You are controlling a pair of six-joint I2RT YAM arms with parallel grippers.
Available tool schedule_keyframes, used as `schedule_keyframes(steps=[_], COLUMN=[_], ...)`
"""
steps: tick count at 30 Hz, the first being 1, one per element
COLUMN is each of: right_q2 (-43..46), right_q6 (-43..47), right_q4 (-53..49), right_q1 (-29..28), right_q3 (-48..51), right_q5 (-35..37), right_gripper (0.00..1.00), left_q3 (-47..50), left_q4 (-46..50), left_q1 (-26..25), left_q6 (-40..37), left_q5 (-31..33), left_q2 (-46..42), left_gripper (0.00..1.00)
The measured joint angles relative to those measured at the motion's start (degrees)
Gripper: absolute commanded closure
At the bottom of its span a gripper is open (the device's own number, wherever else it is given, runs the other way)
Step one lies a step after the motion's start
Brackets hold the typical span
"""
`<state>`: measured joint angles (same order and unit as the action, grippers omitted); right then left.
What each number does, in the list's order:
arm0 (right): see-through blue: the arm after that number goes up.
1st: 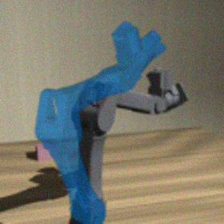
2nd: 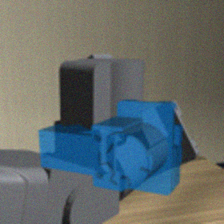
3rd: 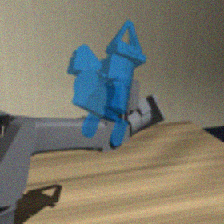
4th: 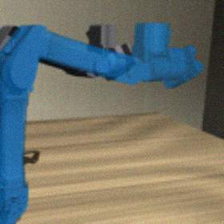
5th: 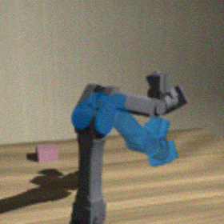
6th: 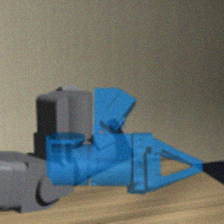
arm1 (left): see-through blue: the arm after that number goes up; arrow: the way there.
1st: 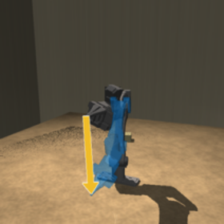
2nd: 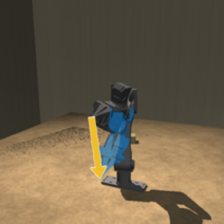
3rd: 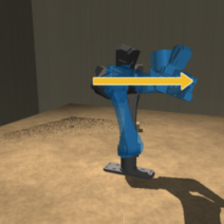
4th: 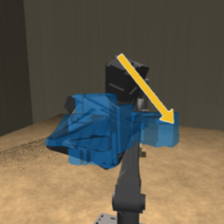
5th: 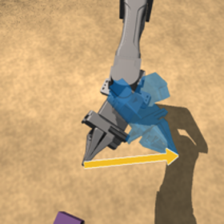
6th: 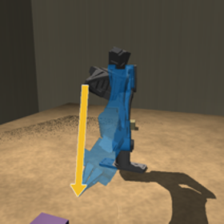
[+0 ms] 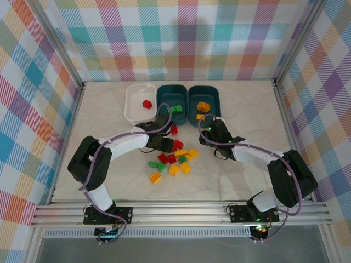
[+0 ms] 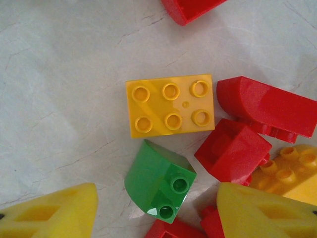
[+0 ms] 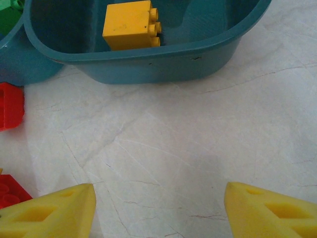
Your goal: Sort the legos into containers by color
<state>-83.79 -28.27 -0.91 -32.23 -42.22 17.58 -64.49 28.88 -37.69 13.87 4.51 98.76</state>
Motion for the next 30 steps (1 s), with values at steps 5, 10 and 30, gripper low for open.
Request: schedule_keyframes(steps=[5,10,30], right_q2=[0.0,0.0,-0.02], right_q6=[0.0,0.0,0.0], right_q4=[0.0,0.0,-0.04], right_q1=[0.0,0.0,0.0], right_q3=[0.0,0.0,0.0], right_q5=[-0.11,-0.28,-1.11], right_gripper=[0.31,0.31,0.3], left_q3=[0.85,2.1,-1.03], left_q4=[-0.61,-0.59,-2.19], left_q1=[0.11,0.11,3.39], left_q6=[0.0,0.0,-1.22], left_q5=[-0.85,-0.96,-1.03], left_q2=[0.11,0.11,6.73], left_gripper=[0.44,0.44,0.48])
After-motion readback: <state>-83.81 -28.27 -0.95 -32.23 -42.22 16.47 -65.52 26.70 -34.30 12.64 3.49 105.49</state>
